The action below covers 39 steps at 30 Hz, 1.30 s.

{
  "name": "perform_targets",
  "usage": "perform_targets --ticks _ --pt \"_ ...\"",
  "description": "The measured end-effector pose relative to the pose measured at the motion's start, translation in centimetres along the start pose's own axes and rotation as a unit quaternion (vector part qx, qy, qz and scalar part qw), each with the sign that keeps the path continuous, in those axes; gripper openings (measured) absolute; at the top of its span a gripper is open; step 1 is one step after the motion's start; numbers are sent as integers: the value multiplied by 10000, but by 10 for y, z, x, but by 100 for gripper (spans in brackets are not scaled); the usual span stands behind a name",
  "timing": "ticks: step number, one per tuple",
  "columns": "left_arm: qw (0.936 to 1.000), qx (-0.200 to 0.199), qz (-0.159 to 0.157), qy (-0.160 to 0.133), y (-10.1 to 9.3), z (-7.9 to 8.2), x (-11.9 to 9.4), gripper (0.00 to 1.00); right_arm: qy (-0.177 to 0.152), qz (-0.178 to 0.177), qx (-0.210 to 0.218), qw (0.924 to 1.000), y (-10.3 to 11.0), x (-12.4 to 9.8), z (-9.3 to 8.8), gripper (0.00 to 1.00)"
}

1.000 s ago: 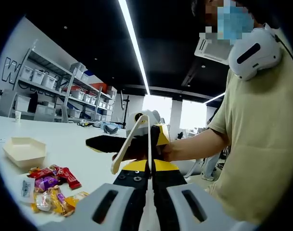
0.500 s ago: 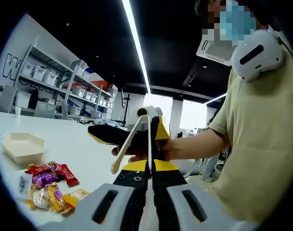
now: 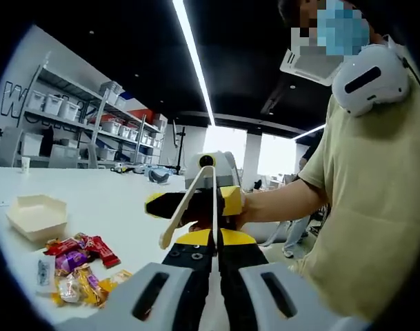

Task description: Place the target food into the container with the food tongs after gripping and lifting it, then release it inside without dropping or visibly crushing the food.

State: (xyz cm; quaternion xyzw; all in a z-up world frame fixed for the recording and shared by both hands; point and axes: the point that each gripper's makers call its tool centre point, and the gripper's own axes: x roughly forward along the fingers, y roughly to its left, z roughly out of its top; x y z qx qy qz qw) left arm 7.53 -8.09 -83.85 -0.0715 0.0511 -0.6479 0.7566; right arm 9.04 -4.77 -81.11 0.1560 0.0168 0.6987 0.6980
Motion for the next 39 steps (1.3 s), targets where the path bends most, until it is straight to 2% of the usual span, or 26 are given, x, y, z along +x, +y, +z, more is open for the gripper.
perform_targets --ticks 15,19,29,39 --pt "9990 -164 -212 354 -3 6 -2 1 49 51 -125 9999 4 1 2 29" --pt "9987 -103 -229 435 -3 5 -2 1 70 72 -157 9998 5 1 3 29" --pt "9987 103 -176 474 -3 9 -2 1 162 30 -177 9997 4 -2 0 29" --pt "9991 34 -196 380 -2 7 -1 1 216 54 -278 9994 6 -3 -1 27"
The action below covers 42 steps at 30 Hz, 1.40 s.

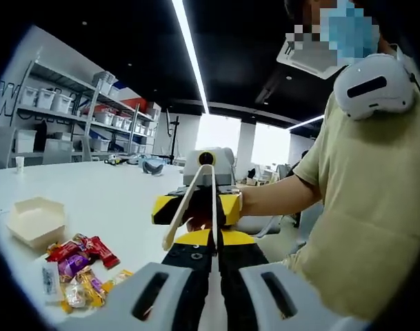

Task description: Place the target food into the container with the food tongs after gripping and lifting it, then release it inside without dropping or visibly crushing the food.

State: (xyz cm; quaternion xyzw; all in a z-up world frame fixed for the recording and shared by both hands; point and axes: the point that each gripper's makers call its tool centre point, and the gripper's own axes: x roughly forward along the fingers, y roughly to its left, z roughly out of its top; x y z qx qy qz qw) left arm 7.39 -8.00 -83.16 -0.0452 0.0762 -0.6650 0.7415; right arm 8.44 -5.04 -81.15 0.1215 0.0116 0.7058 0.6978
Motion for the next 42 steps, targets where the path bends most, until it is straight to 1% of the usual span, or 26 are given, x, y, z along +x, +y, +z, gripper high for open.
perform_targets --ticks 1,9,10,14,16,20,22,23,24,26,28,30,32,37,40,42 --pt "10000 8 -1 -14 0 0 0 1 -12 14 -70 10000 1 0 0 26" --pt "9999 62 83 -136 3 1 1 2 -8 -16 -74 10000 1 -1 1 22" --pt "9998 79 113 -171 4 1 1 3 -8 -31 -129 9999 0 -1 1 22" --pt "9995 100 187 -216 7 0 0 3 46 -110 -114 9999 -3 -2 -1 23" --pt "9993 97 279 -225 11 -2 -2 5 111 -178 -170 9996 -6 -3 -3 23" --pt "9981 106 522 -306 20 -2 -14 7 121 -337 -247 9991 -12 -7 -2 23" --pt "9973 136 662 -270 25 -6 -19 8 213 -397 -282 9986 -16 -8 -4 23" --pt "9969 143 725 -257 27 -7 -22 9 228 -412 -296 9984 -17 -9 -5 23" --pt "9959 160 863 -222 31 -10 -26 9 231 -459 -332 9981 -19 -10 -4 23" --pt "9948 141 981 -235 34 -13 -31 10 271 -558 -350 9975 -24 -12 -5 24" --pt "9932 132 1128 -262 38 -16 -37 10 382 -617 -400 9966 -27 -14 -8 23" --pt "9903 158 1362 -218 44 -23 -45 10 525 -675 -475 9952 -31 -15 -12 24" --pt "9878 164 1532 -206 48 -28 -50 10 655 -702 -543 9939 -34 -16 -16 24" --pt "9828 148 1825 -243 53 -34 -59 13 915 -797 -668 9904 -44 -18 -24 24" --pt "9801 186 1966 -173 55 -40 -62 15 1189 -836 -788 9862 -51 -20 -33 24" --pt "9771 244 2113 -94 58 -44 -64 16 1359 -823 -860 9835 -55 -21 -38 24"
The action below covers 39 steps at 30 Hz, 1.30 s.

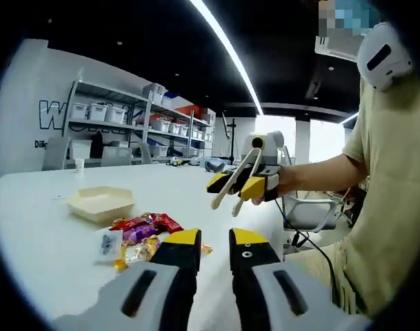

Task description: Place the target food into the container with the food tongs after gripping and lifting it, then release it inside without dropping or visibly crushing the food.

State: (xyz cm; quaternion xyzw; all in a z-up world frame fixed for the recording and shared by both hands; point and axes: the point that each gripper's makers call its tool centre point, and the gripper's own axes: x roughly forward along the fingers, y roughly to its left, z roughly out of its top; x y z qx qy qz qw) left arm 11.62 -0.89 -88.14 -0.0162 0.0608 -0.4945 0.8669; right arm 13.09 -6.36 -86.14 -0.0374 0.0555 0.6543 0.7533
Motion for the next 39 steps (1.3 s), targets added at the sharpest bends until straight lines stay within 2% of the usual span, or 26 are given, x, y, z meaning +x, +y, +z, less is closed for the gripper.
perform_targets --ticks 5,11,17,25,28,39 --pt "9995 119 261 165 8 -8 -1 23 236 20 -100 9997 -6 3 -7 24" --pt "9978 234 562 265 17 -9 -3 33 499 5 -224 9985 -12 6 -13 24" --pt "9957 206 849 319 24 -8 -5 57 763 -12 -297 9966 -19 9 -21 23" --pt "9930 180 1092 418 28 -7 -6 76 1155 42 -449 9923 -23 14 -31 23" --pt "9925 159 1144 396 29 -6 -7 79 1279 61 -476 9906 -24 15 -34 24" --pt "9929 89 1120 392 24 -11 -6 78 1715 104 -532 9837 -29 21 -51 24"
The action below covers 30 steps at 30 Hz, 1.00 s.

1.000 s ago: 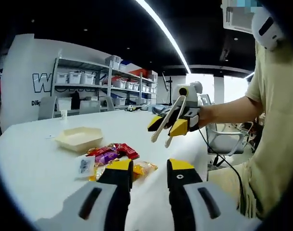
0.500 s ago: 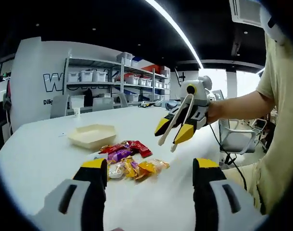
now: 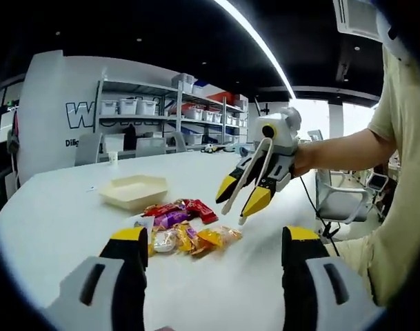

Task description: Place the target food into the container with the food tongs after gripping and lifting it, then release it inside without dropping or visibly crushing the food.

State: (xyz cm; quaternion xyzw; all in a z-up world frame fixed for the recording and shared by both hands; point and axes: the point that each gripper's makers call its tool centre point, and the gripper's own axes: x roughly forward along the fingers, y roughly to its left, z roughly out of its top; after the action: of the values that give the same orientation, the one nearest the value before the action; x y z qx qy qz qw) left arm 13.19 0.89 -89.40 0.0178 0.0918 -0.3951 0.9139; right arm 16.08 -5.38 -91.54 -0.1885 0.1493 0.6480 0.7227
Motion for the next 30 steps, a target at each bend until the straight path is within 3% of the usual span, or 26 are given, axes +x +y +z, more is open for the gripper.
perform_targets --ticks 30 --pt "9999 -126 -48 -21 0 -3 -2 77 521 84 -39 9986 -13 20 -22 25"
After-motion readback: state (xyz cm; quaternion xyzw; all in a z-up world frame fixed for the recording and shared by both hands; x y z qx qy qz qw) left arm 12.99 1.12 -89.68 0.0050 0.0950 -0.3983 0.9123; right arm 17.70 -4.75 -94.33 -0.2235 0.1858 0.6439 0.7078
